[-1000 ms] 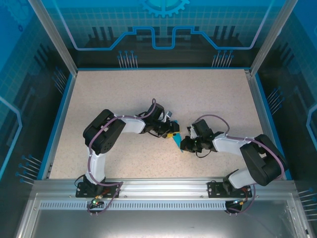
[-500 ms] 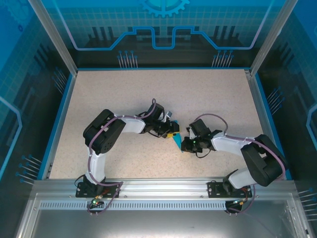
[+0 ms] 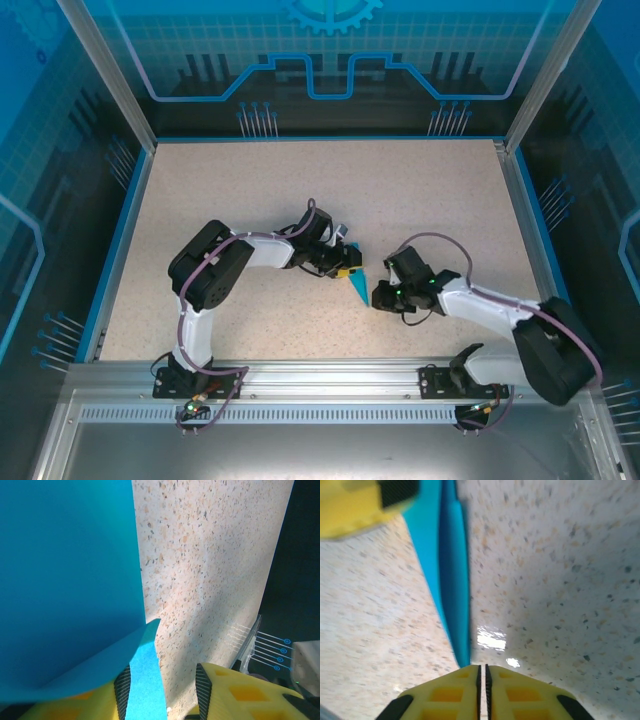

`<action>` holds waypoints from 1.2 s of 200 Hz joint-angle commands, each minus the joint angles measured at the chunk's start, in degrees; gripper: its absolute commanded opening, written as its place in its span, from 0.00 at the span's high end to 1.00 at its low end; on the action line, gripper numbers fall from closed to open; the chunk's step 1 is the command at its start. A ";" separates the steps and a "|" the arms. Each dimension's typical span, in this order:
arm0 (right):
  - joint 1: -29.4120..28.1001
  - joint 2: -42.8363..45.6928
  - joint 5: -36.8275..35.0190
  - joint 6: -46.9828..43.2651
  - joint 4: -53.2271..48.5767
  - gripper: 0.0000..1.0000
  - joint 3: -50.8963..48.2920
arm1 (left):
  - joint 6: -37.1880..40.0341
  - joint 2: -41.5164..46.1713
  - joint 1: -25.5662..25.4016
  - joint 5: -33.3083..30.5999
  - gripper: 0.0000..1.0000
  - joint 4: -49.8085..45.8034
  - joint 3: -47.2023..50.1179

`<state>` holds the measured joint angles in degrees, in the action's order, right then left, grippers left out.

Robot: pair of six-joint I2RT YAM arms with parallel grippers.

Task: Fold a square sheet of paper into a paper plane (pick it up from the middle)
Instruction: Fold the wing for the fifth time at the center of the table.

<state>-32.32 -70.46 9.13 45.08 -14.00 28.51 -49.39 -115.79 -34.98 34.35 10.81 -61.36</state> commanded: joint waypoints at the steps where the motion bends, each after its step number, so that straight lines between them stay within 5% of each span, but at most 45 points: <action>1: 2.75 2.53 7.19 1.55 8.06 0.85 -2.22 | 0.96 -2.67 0.46 -2.66 0.57 -3.83 -0.12; 55: 2.72 -9.09 18.44 5.77 23.44 0.91 0.14 | 1.28 -2.73 0.45 -2.48 0.57 -4.69 -0.76; 141: 5.77 -17.94 17.09 1.75 18.71 0.92 -3.54 | 1.81 -3.12 0.51 -2.53 0.58 -5.70 -1.21; 240: 6.33 -11.98 17.85 -0.99 11.58 0.89 -5.79 | 1.93 -3.85 0.57 -2.52 0.58 -6.24 -1.57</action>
<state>-26.57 -82.24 26.46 46.87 5.80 23.92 -49.04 -116.36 -34.98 34.39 9.23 -62.61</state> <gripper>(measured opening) 0.109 0.415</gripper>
